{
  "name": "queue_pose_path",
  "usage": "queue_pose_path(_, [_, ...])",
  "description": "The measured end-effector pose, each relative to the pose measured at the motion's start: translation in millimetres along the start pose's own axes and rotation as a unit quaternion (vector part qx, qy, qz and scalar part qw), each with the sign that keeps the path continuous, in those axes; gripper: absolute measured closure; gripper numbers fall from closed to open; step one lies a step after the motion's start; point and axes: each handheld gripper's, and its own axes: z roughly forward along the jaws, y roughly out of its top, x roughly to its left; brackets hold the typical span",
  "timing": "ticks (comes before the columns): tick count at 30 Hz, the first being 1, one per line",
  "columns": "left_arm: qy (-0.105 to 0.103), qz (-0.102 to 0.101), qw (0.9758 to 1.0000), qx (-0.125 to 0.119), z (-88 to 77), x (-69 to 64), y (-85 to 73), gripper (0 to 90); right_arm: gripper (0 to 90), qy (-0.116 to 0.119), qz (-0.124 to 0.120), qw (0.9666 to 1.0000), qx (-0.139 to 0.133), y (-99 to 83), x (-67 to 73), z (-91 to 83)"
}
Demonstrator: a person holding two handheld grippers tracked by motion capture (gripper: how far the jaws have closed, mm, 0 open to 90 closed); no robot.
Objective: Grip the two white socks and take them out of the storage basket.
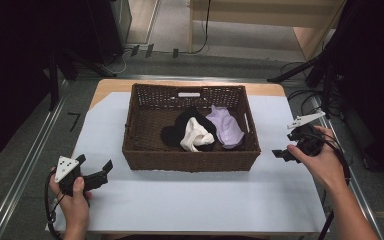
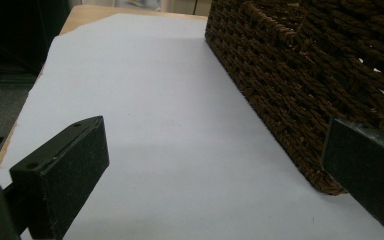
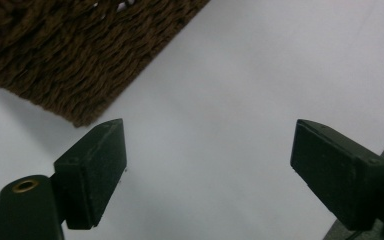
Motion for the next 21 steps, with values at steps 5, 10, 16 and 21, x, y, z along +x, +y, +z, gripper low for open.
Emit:
queue_pose_path(5, [-0.001,0.000,1.0000,0.000,0.0,0.0,0.0,0.0,19.1,0.023,-0.036,0.9977,0.052,10.6,-1.9,2.3])
queue_pose_path(10, [0.000,-0.001,1.0000,-0.001,0.6,-0.2,0.0,0.0,21.9,0.009,-0.081,0.9913,0.103,23.7,-3.5,6.4])
queue_pose_path(16, [0.000,0.003,1.0000,0.002,0.8,-0.9,0.1,0.0,24.7,0.000,-0.110,0.9874,0.114,31.6,-0.6,5.0])
queue_pose_path(21, [0.000,0.004,1.0000,0.001,0.7,-1.0,0.1,0.0,22.7,-0.001,-0.133,0.9852,0.107,41.8,4.6,-2.4])
